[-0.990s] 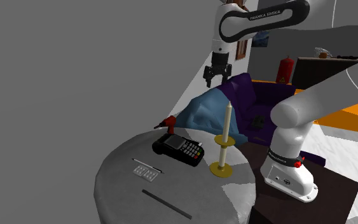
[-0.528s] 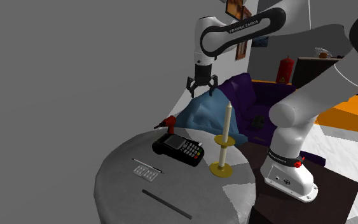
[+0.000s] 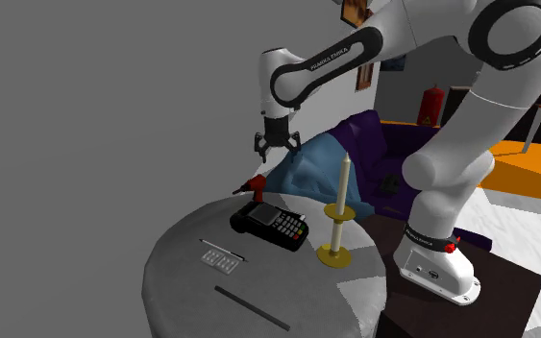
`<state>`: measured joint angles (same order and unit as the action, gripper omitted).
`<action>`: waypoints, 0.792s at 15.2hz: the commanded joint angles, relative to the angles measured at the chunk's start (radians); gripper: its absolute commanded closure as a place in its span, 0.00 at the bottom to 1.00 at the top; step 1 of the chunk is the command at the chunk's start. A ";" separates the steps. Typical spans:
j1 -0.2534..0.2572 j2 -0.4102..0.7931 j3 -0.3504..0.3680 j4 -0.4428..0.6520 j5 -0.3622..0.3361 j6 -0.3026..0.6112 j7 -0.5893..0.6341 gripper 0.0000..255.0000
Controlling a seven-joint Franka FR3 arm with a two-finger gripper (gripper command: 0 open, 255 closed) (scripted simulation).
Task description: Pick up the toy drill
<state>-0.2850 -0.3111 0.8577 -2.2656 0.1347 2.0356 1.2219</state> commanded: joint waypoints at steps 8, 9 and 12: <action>-0.007 0.581 0.138 0.282 -0.483 -0.002 0.703 0.00; 0.000 0.588 0.131 0.276 -0.491 0.008 0.709 0.00; 0.015 0.614 0.114 0.260 -0.518 0.038 0.729 0.00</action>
<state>-0.2802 0.2873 0.9801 -2.0040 -0.3680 2.0639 1.9374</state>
